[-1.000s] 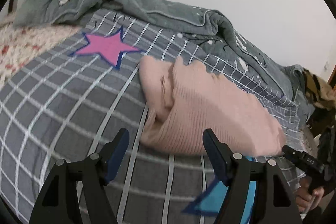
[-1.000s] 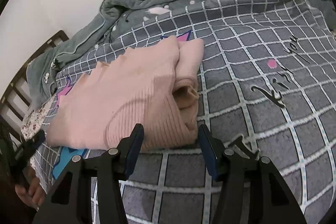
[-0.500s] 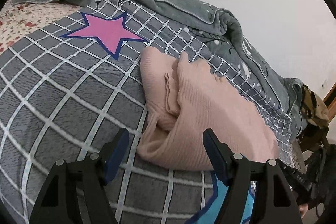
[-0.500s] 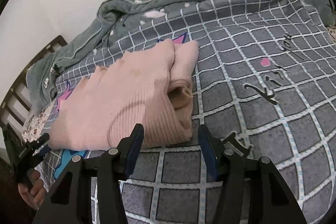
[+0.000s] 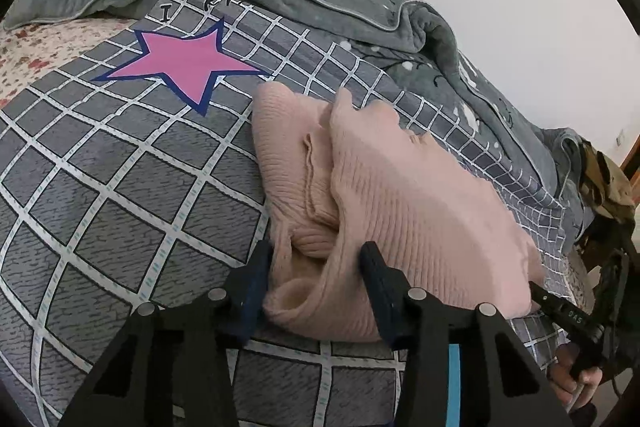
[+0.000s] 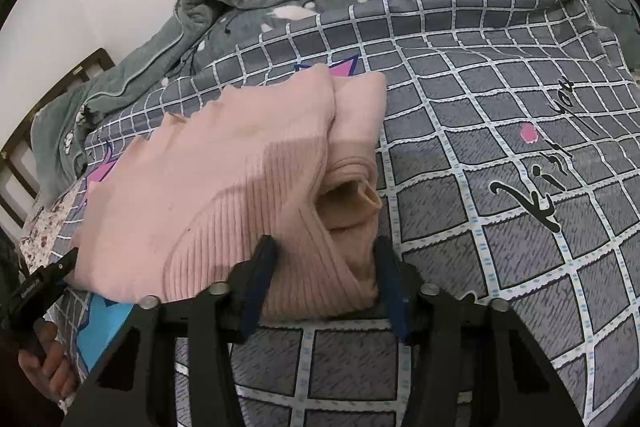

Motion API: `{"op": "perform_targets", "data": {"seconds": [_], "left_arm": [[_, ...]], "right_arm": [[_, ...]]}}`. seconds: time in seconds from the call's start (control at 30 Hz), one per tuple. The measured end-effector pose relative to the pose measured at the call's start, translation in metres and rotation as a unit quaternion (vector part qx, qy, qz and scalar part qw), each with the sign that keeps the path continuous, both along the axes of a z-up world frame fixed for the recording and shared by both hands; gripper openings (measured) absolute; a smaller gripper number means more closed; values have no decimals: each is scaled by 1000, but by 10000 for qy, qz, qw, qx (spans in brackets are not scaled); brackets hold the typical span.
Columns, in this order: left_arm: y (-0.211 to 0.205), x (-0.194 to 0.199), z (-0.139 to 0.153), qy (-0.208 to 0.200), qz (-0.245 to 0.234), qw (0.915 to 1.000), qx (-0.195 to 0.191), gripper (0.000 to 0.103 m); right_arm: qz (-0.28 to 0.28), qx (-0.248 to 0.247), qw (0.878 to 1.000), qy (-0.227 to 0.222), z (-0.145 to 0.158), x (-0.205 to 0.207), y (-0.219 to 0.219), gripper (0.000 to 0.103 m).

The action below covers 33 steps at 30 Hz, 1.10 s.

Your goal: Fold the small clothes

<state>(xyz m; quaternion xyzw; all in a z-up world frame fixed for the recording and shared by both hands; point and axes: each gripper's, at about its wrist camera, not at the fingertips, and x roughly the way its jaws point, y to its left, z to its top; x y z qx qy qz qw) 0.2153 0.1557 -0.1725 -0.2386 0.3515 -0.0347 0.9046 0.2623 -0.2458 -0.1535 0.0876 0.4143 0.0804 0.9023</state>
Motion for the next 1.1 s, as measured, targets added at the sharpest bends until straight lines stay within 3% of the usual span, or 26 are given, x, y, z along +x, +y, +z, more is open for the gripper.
{"op": "perform_targets", "data": {"seconds": [0.27,0.53,0.7,0.83,0.9,1.03,1.1], "left_arm": [[-2,2,-1,-5,-48,10000,-59,52],[-3,3,-1,-10,-54,10000,-39,53],[-4,2,-1,-19,21,10000,-33,51],[-4,2,-1,-46,63,10000,18,38],[-4,4,-2,-49,53,10000,-15,34],[-3,4,-1,-97,28,9999,-86,21],[-3,4,-1,-132,17,9999,-103,19]], "right_arm": [[16,114,9999,21,0,0,-2,43],[67,135,9999,28,-1,0,-1,47],[118,-33,9999,-9,-2,1,4,49],[143,11,9999,-3,-3,3,3,50],[146,-18,9999,-16,-3,5,4,44],[302,135,9994,22,-4,7,4,18],[255,223,9994,-22,-3,7,2,16]]}}
